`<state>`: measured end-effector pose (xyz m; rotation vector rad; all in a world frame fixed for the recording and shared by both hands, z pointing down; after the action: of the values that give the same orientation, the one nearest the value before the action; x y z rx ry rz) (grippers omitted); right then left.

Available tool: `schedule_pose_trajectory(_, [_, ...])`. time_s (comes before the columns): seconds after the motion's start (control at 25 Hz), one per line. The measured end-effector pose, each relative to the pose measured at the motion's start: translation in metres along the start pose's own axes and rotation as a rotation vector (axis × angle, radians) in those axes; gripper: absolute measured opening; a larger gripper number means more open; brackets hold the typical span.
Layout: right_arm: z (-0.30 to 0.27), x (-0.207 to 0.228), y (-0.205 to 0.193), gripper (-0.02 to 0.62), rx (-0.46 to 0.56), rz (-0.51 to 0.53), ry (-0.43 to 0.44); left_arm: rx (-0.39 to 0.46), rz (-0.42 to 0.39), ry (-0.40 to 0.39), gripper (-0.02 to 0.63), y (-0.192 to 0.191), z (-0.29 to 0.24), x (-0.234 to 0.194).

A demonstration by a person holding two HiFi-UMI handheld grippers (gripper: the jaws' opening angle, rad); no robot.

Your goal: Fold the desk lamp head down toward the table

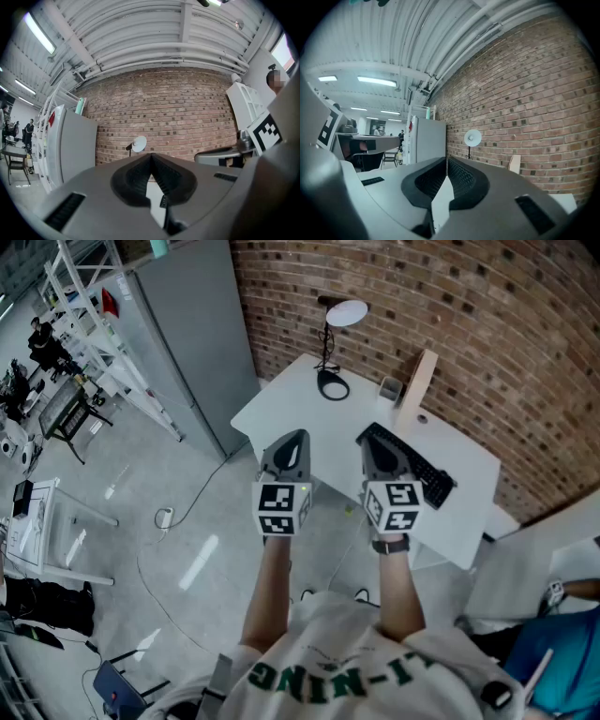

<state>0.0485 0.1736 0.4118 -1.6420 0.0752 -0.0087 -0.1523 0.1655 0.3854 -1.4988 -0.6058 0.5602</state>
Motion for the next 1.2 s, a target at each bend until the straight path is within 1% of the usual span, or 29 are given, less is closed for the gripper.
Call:
schedule_pose_trajectory(0.28, [0.007,-0.014,-0.018,0.015,-0.037,0.026,-0.043,-0.003,0.053,-0.032,-0.006,-0.022,0.011,-0.013])
schedule_pose_trajectory(0.44, [0.010,-0.011,-0.026,0.015,-0.064,0.039,-0.067,-0.011,0.088,-0.046,-0.006,-0.035,0.006,-0.017])
schedule_pose_trajectory(0.6, [-0.001,-0.004,-0.033,0.015,-0.089,0.040,-0.076,-0.031,0.110,-0.053,-0.006,-0.047,-0.007,-0.021])
schedule_pose_trajectory(0.72, [-0.022,-0.002,-0.033,0.015,-0.073,0.016,-0.055,-0.036,0.111,-0.035,-0.006,-0.050,-0.021,-0.034])
schedule_pose_trajectory(0.84, [-0.050,0.008,-0.033,0.015,-0.069,-0.035,-0.021,-0.047,0.106,-0.012,-0.006,-0.047,-0.042,-0.046])
schedule_pose_trajectory(0.96, [-0.079,0.025,-0.029,0.015,-0.075,-0.067,-0.001,-0.047,0.084,0.012,-0.006,-0.038,-0.068,-0.051])
schedule_pose_trajectory(1.12, [-0.127,0.047,-0.013,0.015,-0.043,-0.105,0.032,-0.038,0.026,0.040,-0.006,-0.019,-0.106,-0.060])
schedule_pose_trajectory(1.2, [-0.148,0.057,-0.008,0.015,-0.033,-0.123,0.044,-0.039,0.024,0.050,-0.006,-0.012,-0.125,-0.065])
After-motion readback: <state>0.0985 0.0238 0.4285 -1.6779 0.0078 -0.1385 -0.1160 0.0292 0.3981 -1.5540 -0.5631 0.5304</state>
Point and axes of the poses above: the fingertips, and each gripper's own axes: z backward along the fingers, x to its right, y out of its top, the point moved 8 cm from there along z, backward along the fingers, and after that the axes turned 14 degrees about -y, right-handed, at the moved point
